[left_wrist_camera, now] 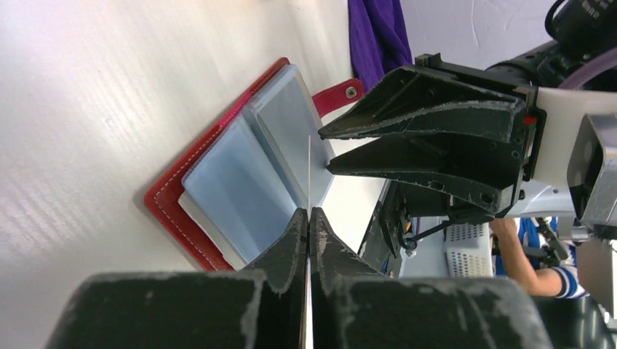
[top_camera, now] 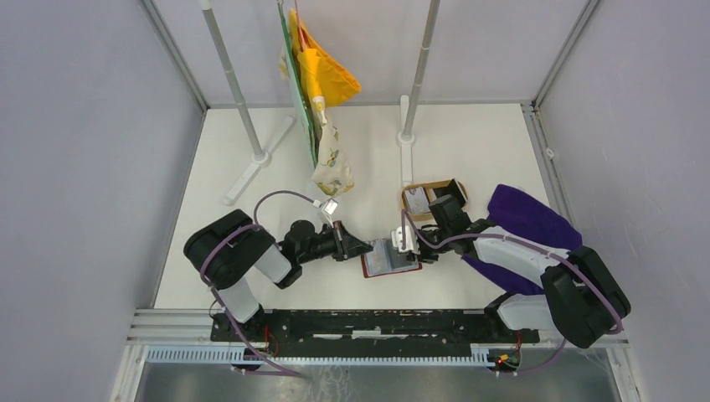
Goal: Put the credit cards into the card holder
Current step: Insert the credit card into the card holder.
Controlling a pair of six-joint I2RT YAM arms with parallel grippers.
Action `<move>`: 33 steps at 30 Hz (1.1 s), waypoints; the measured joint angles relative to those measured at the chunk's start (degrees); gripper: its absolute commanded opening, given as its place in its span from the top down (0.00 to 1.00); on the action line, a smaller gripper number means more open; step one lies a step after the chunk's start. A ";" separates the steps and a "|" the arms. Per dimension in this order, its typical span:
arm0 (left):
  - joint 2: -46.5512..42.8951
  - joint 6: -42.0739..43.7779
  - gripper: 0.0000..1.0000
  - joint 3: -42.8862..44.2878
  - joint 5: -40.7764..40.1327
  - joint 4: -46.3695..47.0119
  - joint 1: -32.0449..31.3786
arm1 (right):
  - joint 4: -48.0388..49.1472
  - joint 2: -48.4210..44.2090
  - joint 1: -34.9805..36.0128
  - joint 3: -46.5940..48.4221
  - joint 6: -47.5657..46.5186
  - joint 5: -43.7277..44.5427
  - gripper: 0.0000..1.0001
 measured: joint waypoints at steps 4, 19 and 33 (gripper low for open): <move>3.63 -3.15 0.98 -0.57 -0.09 4.63 1.11 | -1.38 0.00 0.11 0.66 -2.14 1.22 0.64; 14.47 -12.74 0.98 -1.57 -2.93 17.90 1.42 | -4.76 0.61 0.11 2.36 -5.40 2.80 0.65; 15.08 -15.13 0.98 -1.57 -4.66 18.08 1.20 | -5.07 0.85 0.11 2.60 -5.46 2.84 0.65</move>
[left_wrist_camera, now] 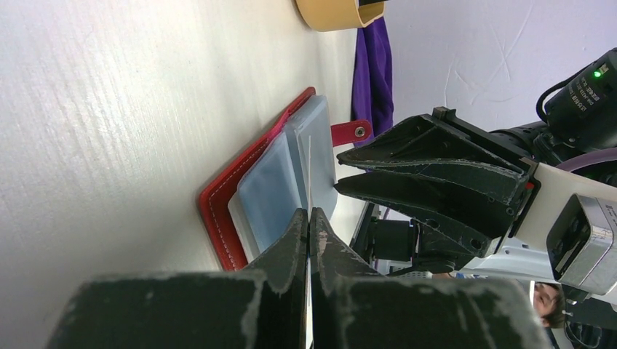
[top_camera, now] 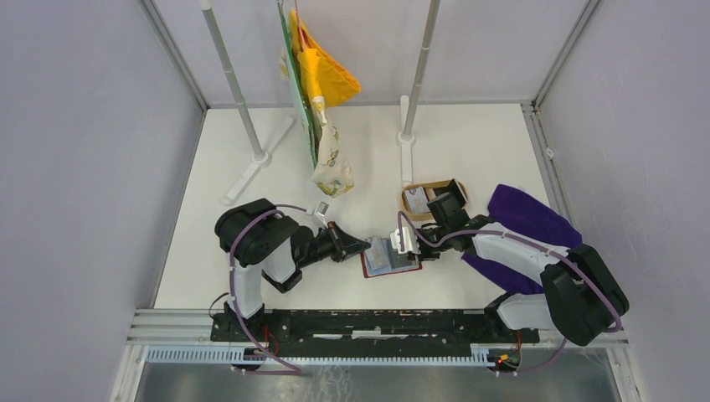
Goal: Put the credit cards into the card holder
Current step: Insert the credit card into the card holder.
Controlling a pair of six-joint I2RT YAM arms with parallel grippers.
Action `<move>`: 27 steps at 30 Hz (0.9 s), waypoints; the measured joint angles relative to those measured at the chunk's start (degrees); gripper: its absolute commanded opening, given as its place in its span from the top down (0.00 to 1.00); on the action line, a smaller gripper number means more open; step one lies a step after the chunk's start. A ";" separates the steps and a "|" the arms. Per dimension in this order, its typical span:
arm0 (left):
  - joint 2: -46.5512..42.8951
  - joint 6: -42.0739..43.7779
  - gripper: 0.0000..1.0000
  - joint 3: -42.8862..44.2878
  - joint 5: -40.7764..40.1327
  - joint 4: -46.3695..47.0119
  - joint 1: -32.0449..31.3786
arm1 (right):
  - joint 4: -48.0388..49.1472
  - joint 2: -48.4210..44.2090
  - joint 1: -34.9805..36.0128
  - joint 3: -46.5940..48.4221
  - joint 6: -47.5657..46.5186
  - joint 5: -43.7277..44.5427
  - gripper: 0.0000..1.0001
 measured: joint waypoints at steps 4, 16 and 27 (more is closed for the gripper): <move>-0.02 -0.09 0.98 -0.04 0.00 0.00 0.00 | 0.00 0.00 0.00 0.00 0.00 0.00 0.65; -2.36 -0.11 0.98 -0.46 -0.28 0.00 -1.05 | 0.00 0.04 0.00 0.02 0.00 0.00 0.65; -1.03 -0.15 0.98 -0.46 -2.99 0.07 -2.21 | -0.04 0.11 0.00 0.09 0.02 0.00 0.65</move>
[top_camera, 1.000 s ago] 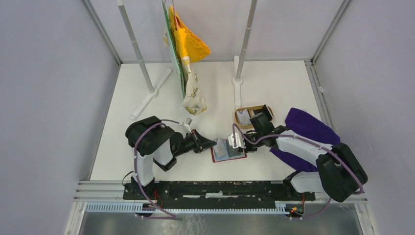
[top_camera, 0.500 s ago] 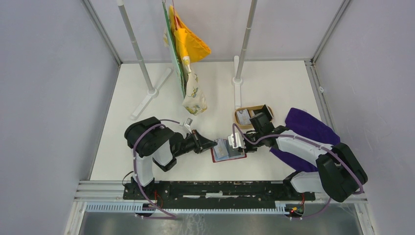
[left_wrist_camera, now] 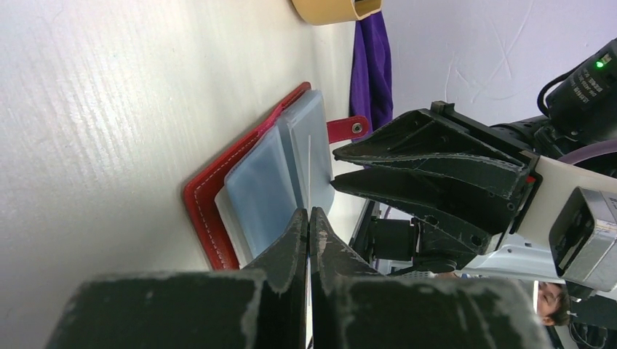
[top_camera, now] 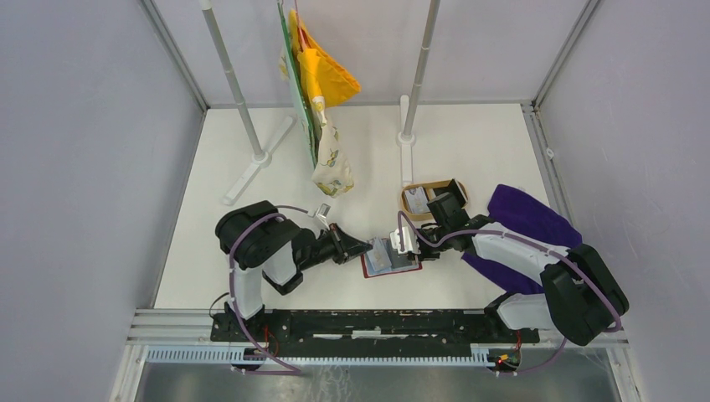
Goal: Put the credit cards into the card holder
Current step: Insert the credit card into the card holder.
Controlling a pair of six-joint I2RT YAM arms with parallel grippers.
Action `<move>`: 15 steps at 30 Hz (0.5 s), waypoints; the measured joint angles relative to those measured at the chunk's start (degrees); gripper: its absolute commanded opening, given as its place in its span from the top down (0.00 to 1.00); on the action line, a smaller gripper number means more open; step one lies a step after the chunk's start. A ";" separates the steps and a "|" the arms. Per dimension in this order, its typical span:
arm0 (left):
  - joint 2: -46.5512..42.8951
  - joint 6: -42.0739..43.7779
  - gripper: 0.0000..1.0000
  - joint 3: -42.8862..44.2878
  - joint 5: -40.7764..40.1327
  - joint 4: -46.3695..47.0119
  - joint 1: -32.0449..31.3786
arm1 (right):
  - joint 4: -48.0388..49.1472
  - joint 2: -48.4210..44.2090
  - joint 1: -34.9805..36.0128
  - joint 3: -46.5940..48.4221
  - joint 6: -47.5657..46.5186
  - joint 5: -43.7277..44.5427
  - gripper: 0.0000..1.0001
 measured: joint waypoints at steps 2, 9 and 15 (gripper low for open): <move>0.37 0.00 0.98 0.07 -0.20 0.00 -0.17 | 0.02 0.00 0.00 0.00 0.00 0.00 0.65; 1.01 0.00 0.98 0.52 -1.77 0.04 -1.03 | -0.02 0.00 0.00 0.00 0.00 0.00 0.65; 1.05 0.00 0.98 0.96 -2.82 0.09 -1.62 | -0.07 0.00 0.00 0.02 0.00 0.02 0.65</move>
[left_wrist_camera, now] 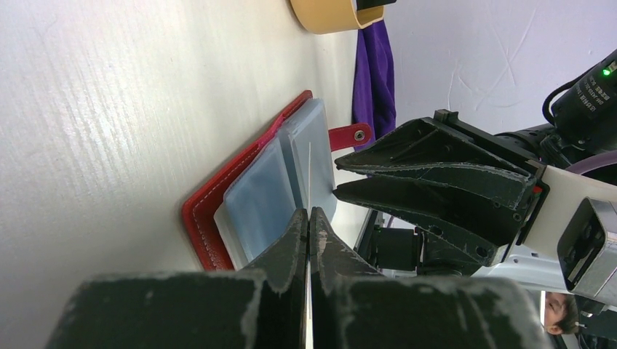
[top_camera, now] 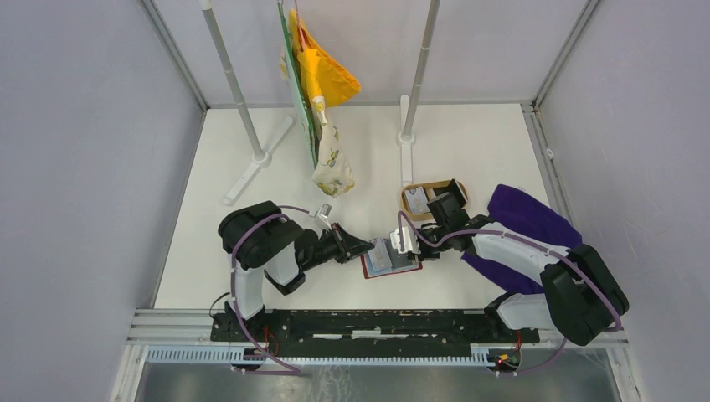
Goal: Put the credit cards into the card holder
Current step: Insert the credit card into the card holder.
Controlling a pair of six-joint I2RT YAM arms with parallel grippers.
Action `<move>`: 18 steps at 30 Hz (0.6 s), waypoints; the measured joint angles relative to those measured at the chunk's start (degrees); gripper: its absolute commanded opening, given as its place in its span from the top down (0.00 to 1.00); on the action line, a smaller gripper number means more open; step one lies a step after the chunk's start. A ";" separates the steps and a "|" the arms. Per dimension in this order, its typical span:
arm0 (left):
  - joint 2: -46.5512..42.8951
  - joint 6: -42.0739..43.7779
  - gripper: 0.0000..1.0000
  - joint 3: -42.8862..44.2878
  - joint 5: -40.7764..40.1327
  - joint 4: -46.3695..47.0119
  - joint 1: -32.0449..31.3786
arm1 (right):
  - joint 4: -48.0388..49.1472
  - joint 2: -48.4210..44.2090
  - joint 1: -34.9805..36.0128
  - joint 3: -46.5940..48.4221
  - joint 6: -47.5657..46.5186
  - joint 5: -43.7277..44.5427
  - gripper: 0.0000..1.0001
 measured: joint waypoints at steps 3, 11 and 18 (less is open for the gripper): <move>0.00 0.00 0.98 0.00 -0.15 0.00 -0.07 | -0.04 0.00 0.00 0.00 0.00 0.00 0.65; 0.00 -1.84 0.98 -0.02 -0.20 0.00 -0.31 | -0.07 0.00 0.00 0.02 0.00 0.02 0.65; -0.81 -2.64 0.98 -0.57 -1.60 0.00 -0.70 | -0.11 0.02 0.00 0.07 0.00 0.07 0.65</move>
